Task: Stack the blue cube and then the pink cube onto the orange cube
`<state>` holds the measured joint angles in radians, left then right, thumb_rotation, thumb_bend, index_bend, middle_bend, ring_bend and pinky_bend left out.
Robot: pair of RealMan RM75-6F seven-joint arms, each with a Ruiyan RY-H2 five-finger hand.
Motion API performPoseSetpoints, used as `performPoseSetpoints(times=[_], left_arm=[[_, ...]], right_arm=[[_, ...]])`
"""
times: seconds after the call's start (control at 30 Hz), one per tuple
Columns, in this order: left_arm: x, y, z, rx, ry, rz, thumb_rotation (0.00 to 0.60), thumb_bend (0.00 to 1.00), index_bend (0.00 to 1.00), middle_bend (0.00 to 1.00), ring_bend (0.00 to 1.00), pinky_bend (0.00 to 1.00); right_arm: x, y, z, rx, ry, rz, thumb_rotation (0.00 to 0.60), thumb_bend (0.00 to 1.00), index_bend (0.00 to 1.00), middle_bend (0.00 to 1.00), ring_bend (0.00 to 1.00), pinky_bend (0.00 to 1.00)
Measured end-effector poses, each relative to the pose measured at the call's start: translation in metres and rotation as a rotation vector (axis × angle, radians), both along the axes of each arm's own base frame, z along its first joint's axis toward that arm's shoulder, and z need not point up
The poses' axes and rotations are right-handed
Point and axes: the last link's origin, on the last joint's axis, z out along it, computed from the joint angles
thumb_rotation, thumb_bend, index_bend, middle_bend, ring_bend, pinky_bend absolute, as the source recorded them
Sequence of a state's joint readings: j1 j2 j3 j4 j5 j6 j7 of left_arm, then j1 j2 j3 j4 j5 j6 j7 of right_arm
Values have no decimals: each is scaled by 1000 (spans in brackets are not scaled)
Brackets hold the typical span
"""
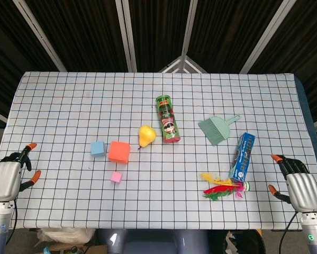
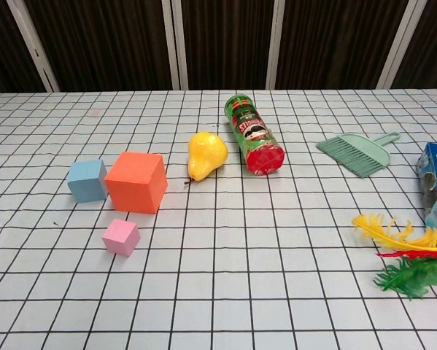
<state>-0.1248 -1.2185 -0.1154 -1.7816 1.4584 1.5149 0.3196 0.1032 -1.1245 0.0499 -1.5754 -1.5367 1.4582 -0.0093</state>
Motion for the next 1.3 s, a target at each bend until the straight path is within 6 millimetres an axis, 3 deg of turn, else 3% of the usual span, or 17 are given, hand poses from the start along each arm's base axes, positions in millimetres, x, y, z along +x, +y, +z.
performPoseSetpoints(times=[0.2,0.63,1.3], left_arm=[[15,21,-18,-37,31,26,600,254,287,902,649,749],[52,66,-70,-109,47,131,600,217,299,913,660,758],[80,117,-130,-145,122,188,600,217,295,916,664,761]], right_arm=[[-1,-1,-2,17,0,-8,600,298,175,197,219,188],[-5,-5,-5,46,2,-25,600,298,175,197,219,188],[-11,-12,-10,68,12,-60,600,298,175,197,219,188]])
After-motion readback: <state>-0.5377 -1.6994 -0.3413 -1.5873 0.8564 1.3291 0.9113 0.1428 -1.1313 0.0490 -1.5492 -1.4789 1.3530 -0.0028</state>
